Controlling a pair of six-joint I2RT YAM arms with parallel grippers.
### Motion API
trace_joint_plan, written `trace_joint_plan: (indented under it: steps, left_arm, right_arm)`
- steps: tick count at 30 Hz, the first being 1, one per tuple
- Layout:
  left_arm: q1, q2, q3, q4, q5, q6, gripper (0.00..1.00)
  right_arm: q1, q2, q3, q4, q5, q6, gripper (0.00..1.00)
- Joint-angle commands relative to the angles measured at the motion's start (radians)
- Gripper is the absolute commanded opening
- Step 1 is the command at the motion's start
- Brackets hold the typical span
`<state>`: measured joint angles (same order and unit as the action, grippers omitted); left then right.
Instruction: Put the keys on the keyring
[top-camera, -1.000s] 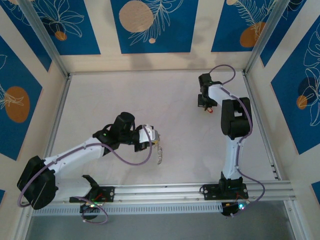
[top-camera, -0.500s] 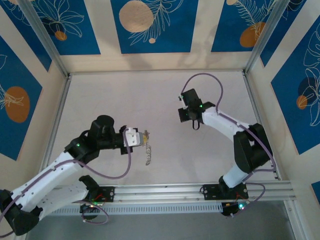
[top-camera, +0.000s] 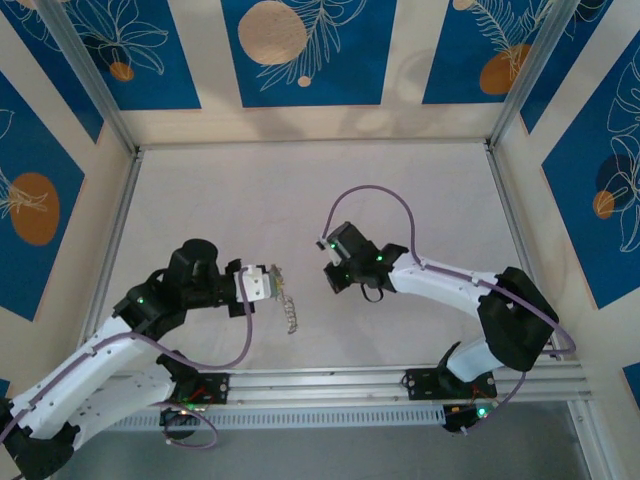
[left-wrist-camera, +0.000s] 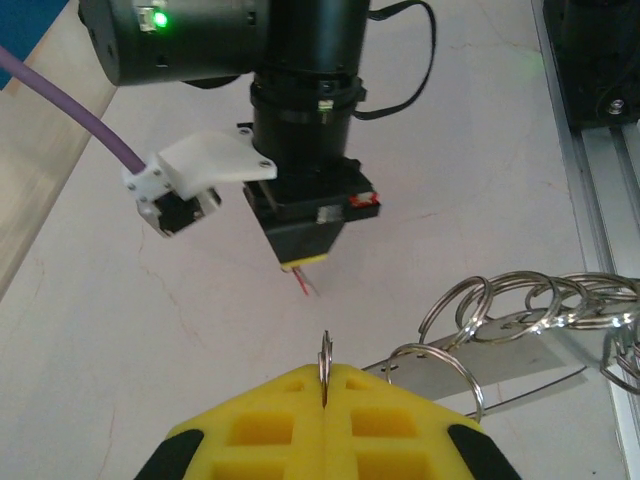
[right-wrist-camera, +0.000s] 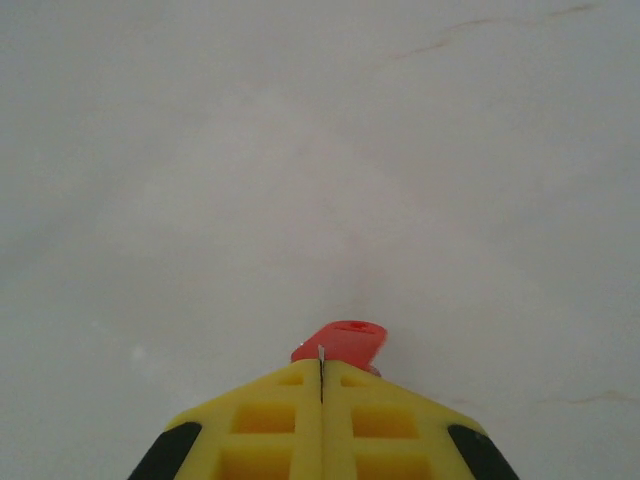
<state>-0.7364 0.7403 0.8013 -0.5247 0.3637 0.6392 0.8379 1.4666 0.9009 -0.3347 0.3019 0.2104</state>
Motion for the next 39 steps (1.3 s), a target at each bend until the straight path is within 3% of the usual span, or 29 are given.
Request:
trace_joint_plan:
  steps: [1,6,15,22,24,29,34,39]
  left_arm:
    - [-0.006,-0.026,-0.009,-0.01,-0.008,0.019,0.0]
    - [-0.007,-0.042,-0.028,-0.011,-0.003,0.02,0.0]
    - [-0.006,-0.062,-0.052,0.003,0.003,0.01,0.0]
    - [-0.005,-0.058,-0.056,0.014,0.015,0.01,0.0]
    - [-0.006,-0.053,-0.054,0.014,0.014,0.015,0.0]
    - [-0.006,-0.033,-0.07,0.031,0.038,0.037,0.0]
    - [-0.005,-0.005,-0.098,0.084,0.103,0.067,0.0]
    - [-0.006,0.048,-0.092,0.112,0.163,0.08,0.0]
  right_arm:
    - [0.047,-0.018,-0.017,-0.041,-0.045,0.053,0.0]
    - [0.065,0.067,-0.003,-0.001,-0.136,0.104,0.0]
    - [0.045,0.279,0.151,0.014,-0.127,0.118,0.0]
    - [0.004,0.331,0.179,0.057,-0.158,0.152,0.0]
    - [-0.006,0.33,0.18,0.054,-0.17,0.152,0.09]
    - [-0.024,0.261,0.108,0.119,-0.233,0.099,0.28]
    - [-0.104,0.076,-0.104,0.366,-0.407,0.068,0.31]
    - [-0.133,-0.161,-0.395,0.798,-0.614,-0.105,0.33]
